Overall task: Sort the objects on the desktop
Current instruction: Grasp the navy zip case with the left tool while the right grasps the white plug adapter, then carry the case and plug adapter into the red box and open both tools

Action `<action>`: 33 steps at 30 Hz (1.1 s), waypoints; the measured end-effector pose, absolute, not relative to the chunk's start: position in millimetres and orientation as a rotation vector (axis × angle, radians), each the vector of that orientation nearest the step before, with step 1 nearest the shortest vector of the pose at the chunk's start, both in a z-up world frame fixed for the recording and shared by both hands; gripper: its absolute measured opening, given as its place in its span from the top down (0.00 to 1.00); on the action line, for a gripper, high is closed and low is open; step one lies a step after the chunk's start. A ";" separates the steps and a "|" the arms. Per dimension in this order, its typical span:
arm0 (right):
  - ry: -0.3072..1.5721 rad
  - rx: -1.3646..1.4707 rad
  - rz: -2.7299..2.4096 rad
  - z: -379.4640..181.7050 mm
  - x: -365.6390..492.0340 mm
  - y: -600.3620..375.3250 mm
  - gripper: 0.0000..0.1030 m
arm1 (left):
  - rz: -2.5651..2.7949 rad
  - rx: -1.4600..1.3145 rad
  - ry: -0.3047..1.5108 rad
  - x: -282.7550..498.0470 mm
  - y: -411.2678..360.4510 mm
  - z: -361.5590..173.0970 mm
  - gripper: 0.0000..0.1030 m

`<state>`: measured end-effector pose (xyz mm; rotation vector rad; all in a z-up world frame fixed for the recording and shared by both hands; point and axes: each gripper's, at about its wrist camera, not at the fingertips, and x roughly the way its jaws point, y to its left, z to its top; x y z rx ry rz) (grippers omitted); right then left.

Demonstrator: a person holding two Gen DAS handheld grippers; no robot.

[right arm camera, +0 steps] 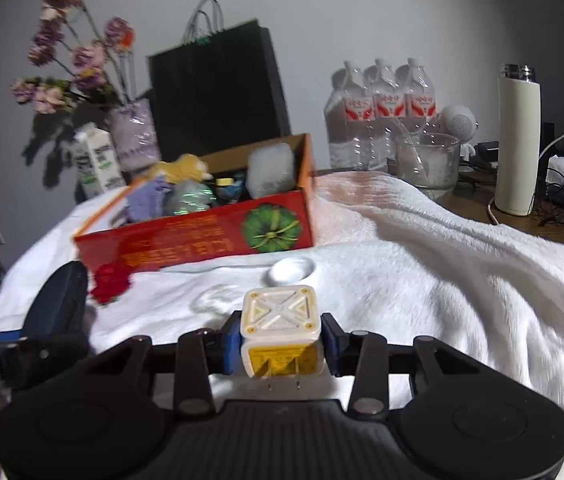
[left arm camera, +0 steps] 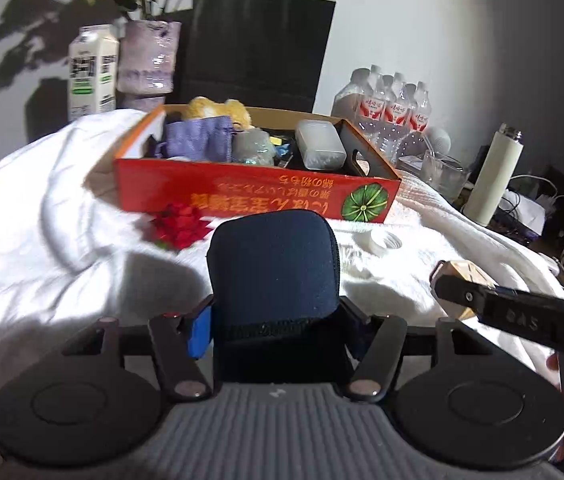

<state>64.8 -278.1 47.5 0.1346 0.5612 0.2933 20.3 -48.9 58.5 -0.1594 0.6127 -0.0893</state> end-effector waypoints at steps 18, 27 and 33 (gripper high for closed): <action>0.525 0.097 0.341 60.2 -51.5 -262.6 0.63 | -0.093 -0.156 0.583 -64.4 -32.0 76.3 0.38; 0.443 0.110 0.392 102.6 -24.8 -268.3 0.63 | -0.109 -0.156 0.494 1.1 2.9 140.1 0.38; 0.381 0.107 0.409 150.4 62.5 -264.6 0.63 | -0.144 -0.139 0.515 109.9 7.4 175.2 0.38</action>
